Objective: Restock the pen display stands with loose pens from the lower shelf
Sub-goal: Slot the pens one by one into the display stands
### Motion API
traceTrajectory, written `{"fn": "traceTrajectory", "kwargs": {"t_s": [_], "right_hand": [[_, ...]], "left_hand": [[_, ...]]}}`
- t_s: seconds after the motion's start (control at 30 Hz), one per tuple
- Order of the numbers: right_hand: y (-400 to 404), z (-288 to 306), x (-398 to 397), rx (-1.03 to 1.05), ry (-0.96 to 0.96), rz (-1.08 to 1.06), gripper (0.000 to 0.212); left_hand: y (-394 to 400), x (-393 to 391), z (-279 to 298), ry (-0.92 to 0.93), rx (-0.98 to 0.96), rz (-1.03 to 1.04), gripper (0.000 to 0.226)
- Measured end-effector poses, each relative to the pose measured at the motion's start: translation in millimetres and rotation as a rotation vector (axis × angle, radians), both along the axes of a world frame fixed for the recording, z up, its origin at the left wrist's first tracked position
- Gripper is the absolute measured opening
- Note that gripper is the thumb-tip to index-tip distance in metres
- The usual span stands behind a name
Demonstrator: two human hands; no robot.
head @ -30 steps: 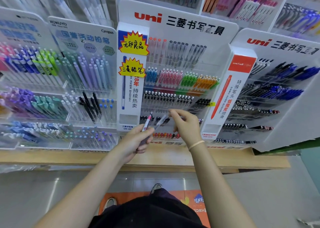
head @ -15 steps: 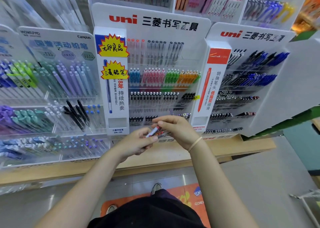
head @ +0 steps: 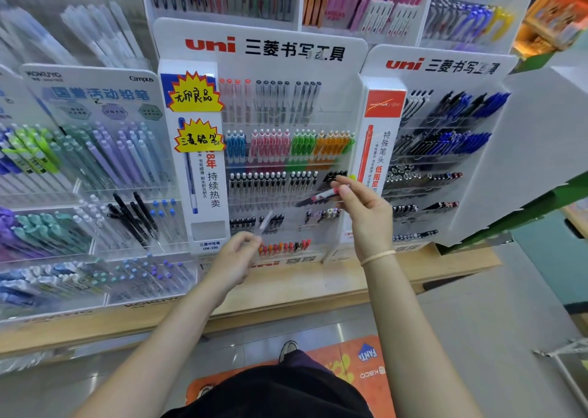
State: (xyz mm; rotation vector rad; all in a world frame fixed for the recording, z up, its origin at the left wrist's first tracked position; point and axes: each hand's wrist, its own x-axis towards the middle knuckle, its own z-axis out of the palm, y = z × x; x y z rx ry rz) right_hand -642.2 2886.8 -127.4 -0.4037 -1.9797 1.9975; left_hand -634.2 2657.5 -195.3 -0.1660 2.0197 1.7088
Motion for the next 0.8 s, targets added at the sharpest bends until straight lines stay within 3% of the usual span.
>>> {"fn": "traceTrajectory", "kwargs": {"t_s": [0.2,0.33,0.63,0.8], "right_hand": [[-5.5,-27.4,-10.4,0.454,-0.073,0.099,0.02],[-10.1,-46.9,-16.2,0.632,-0.142,0.196,0.019],[-9.8,-41.7,-25.3,0.589,-0.1,0.134,0.011],[-12.5,-38.8,-29.3,0.628,-0.087,0.21,0.008]], "left_hand": [[8.6,-1.8,4.0,0.037,0.09,0.047,0.024],[8.5,1.5,5.0,0.021,0.102,0.069,0.024],[-3.5,6.5,1.1,0.003,0.126,0.123,0.024],[-0.1,8.8,-0.7,-0.004,0.131,0.116,0.024]]}}
